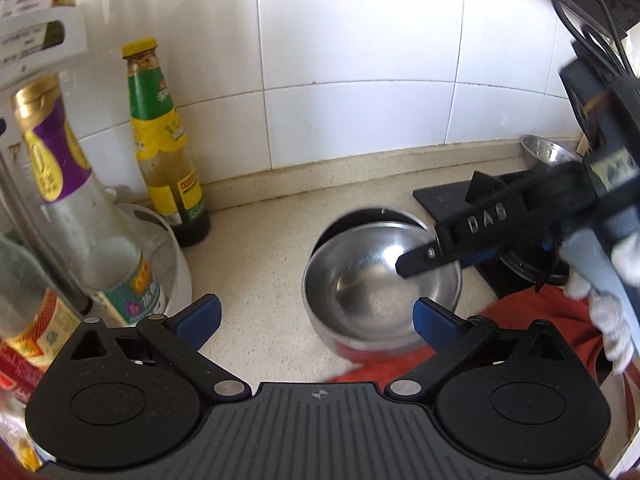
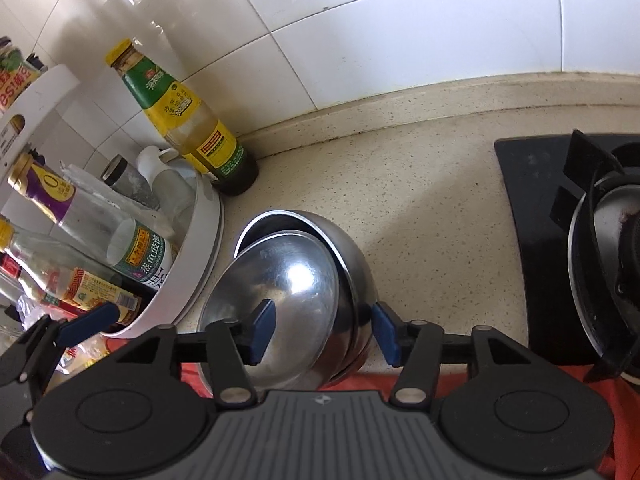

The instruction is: Organize plates and bowls

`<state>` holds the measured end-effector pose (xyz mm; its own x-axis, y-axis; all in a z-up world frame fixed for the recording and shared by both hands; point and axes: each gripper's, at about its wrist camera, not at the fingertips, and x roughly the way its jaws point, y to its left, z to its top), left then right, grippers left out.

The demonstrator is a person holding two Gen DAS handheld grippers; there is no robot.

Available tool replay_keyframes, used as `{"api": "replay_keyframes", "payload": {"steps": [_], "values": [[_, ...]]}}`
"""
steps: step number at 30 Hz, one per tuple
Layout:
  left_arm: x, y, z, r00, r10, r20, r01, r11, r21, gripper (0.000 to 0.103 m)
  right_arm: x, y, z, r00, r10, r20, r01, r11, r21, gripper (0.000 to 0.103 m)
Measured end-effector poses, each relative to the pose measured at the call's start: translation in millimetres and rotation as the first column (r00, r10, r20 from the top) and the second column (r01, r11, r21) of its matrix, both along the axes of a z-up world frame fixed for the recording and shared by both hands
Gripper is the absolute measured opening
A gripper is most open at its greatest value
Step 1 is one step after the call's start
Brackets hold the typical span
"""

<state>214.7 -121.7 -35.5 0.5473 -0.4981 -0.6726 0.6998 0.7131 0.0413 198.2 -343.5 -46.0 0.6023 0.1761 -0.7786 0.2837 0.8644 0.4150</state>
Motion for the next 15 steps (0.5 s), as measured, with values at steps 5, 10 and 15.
{"api": "replay_keyframes", "payload": {"steps": [5,10,15], "values": [[-4.6,5.8,-12.4,1.0,0.001,-0.017,-0.001,1.0,-0.004,0.103,4.2,1.6,-4.3,1.0,0.012,-0.016,-0.012,1.0,-0.002,0.055],[-3.9,6.7,-26.7,0.999,-0.008,-0.037,0.009,1.0,0.01,0.103,8.7,2.2,-15.0,0.998,0.024,-0.05,-0.024,1.0,0.001,0.056],[0.4,4.0,-42.7,0.998,-0.016,-0.062,0.017,1.0,0.017,0.103,14.9,1.9,-24.6,0.997,0.032,-0.069,-0.031,0.999,0.016,0.056]]}}
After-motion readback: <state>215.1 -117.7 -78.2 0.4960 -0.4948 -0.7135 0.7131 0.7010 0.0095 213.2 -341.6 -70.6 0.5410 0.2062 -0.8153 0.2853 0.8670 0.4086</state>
